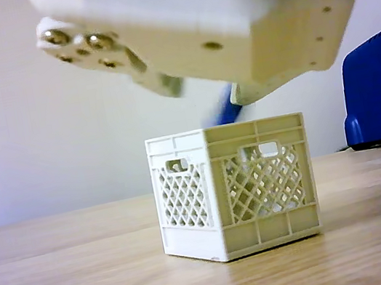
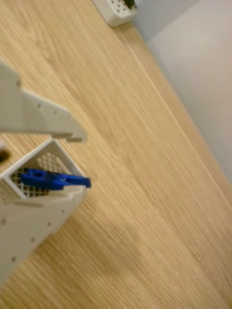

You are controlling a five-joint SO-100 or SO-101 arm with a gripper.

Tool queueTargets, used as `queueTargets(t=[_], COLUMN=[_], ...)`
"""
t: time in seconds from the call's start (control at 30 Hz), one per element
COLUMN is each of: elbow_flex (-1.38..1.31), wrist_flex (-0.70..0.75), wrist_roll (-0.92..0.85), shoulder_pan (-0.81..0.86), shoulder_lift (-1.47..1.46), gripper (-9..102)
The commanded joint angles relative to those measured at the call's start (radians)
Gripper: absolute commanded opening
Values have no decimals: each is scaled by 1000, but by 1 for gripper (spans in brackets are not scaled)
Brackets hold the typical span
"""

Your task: Grasp a peg and put it in the crate.

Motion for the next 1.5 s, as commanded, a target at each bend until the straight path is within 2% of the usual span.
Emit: queueTargets(t=[0.0, 0.1, 0.27, 0.37, 0.5, 0.67, 0.87, 1.0, 1.2, 1.47], elbow_flex=[-5, -5, -3, -3, -3, -14, 0, 32, 169, 466], wrist_flex=[-15, -15, -14, 37, 233, 609, 1062, 1299, 1476, 1542], wrist_roll=[-5, 6, 9, 17, 114, 293, 588, 793, 1003, 1132], shoulder_pan=[9, 5, -2, -6, -91, -252, -468, -571, -617, -612], shoulder_lift=[31, 31, 57, 135, 314, 621, 1000, 1224, 1539, 1910], gripper=[10, -2, 0, -1, -1, -1, -1, -1, -1, -1])
